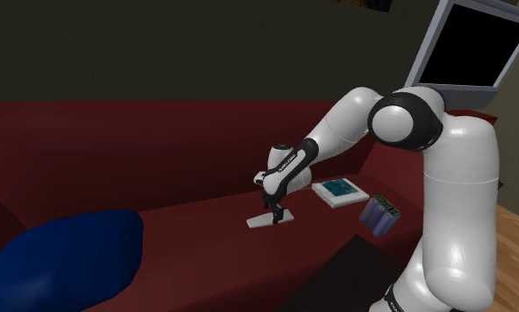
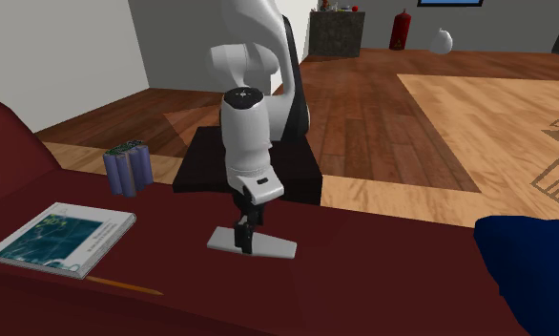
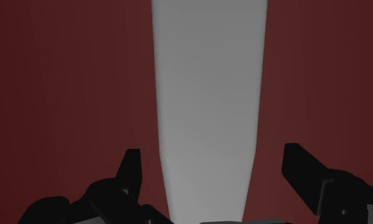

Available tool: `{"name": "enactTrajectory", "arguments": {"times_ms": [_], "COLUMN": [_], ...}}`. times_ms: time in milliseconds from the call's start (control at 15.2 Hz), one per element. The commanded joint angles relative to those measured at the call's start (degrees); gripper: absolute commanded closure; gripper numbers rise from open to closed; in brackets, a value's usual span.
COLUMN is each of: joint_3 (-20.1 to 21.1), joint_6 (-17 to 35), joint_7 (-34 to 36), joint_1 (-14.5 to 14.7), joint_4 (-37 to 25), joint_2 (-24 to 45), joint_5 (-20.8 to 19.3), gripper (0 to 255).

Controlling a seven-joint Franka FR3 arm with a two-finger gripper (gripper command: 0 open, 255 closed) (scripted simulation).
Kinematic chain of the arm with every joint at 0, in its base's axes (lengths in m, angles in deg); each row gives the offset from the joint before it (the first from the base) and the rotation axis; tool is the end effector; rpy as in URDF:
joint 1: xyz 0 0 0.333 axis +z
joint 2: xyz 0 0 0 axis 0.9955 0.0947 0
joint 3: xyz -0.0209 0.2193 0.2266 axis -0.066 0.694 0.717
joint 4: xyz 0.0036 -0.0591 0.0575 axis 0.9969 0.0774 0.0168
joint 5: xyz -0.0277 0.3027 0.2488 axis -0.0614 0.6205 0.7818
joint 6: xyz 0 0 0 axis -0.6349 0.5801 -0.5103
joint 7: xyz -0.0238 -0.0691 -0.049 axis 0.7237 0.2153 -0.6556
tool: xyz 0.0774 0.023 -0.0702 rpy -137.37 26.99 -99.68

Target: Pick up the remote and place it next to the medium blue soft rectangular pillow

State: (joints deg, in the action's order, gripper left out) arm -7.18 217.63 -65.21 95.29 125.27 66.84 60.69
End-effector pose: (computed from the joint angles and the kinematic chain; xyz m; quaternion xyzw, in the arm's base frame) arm 0.5297 0.0134 0.1800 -0.8089 -0.5880 0.0029 0.0025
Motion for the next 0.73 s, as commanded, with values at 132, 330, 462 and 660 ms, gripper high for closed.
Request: {"name": "enactTrajectory", "arguments": {"times_ms": [132, 330, 462, 660], "joint_3": [0.7, 0.7, 0.7, 0.7], "joint_6": [2.2, 2.2, 2.2, 2.2], "joint_7": [-0.7, -0.7, -0.7, -0.7], "joint_1": [-0.5, -0.5, -0.5, -0.5], "joint_4": [-0.6, -0.6, -0.6, -0.6], "joint_2": [2.8, 2.8, 2.8, 2.8], "joint_5": [0.8, 0.8, 0.8, 0.8], "gripper": [0, 0, 0, 255]}}
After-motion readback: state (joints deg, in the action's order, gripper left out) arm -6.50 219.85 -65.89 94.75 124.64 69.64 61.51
